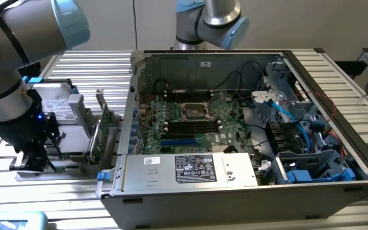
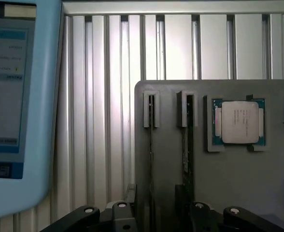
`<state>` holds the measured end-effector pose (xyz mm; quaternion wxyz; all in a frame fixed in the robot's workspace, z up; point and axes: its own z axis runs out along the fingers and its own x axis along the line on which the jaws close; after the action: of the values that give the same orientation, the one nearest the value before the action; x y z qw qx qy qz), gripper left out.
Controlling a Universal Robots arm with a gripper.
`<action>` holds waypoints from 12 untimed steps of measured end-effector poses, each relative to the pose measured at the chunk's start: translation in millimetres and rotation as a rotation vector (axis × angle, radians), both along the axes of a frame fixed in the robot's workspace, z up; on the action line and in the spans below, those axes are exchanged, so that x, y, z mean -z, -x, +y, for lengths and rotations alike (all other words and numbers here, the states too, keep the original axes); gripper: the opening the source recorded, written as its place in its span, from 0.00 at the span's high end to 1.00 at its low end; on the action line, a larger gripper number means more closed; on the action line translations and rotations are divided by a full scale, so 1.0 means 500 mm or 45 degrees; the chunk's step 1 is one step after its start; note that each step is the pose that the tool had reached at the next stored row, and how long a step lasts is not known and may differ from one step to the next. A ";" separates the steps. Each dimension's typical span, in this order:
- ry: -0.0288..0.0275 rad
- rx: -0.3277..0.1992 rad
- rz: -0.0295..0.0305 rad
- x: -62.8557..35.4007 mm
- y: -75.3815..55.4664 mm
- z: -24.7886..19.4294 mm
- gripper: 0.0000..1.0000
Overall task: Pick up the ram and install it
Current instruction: 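Pick up the ram and move it above insertion slot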
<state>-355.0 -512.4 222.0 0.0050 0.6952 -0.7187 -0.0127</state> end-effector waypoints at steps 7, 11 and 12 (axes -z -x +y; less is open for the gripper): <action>-0.0023 -0.003 0.0000 0.025 0.000 -0.0002 0.56; -0.0034 -0.004 0.0001 0.036 0.000 -0.0003 0.56; -0.0039 -0.004 0.0001 0.038 0.000 -0.0003 0.56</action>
<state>-355.0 -512.6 203.0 0.0040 0.6963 -0.7177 -0.0138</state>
